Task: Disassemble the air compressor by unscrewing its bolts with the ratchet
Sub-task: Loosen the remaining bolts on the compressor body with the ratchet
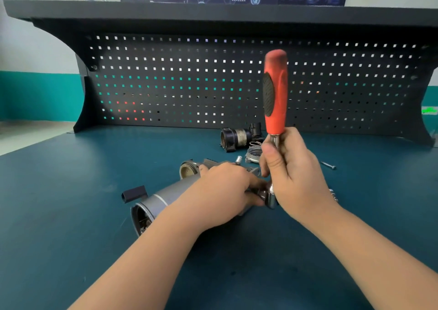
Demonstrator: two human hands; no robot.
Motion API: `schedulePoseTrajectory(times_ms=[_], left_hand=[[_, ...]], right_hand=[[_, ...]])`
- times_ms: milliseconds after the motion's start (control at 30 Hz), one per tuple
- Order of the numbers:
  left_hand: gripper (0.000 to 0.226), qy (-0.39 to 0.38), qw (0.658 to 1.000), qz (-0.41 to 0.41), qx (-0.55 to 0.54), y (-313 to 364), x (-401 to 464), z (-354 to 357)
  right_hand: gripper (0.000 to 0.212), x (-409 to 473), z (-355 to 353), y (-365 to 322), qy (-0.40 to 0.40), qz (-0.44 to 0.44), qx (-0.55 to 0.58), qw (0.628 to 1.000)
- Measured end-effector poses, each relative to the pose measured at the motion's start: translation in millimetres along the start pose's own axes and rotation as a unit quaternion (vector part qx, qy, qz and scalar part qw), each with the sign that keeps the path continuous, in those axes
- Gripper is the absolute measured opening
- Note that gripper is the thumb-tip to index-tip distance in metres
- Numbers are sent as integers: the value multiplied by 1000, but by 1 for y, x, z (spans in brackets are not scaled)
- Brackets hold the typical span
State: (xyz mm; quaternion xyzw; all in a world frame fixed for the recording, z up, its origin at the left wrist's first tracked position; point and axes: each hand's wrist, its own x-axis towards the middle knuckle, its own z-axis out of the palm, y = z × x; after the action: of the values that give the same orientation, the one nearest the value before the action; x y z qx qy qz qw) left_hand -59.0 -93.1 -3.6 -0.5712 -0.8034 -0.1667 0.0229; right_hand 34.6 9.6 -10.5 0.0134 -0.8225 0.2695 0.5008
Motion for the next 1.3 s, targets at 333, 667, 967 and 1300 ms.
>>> schedulePoseTrajectory(times_ms=[333,667,967,1300], left_hand=[[34,25,1000,4,-16,-1,-2,2],[28,-6,1000,10,6,-2,-2,2],[33,6,1000,3,6,-1,-2,3],[34,-18,999,25,-13,-3,-1,0]], right_hand=[[19,2,10,32,189,535,365,738],[20,-1,0,14,60,136,69,987],[22,-2,14,32,207,568,338,722],[22,-2,6,20,141,267,148,942]])
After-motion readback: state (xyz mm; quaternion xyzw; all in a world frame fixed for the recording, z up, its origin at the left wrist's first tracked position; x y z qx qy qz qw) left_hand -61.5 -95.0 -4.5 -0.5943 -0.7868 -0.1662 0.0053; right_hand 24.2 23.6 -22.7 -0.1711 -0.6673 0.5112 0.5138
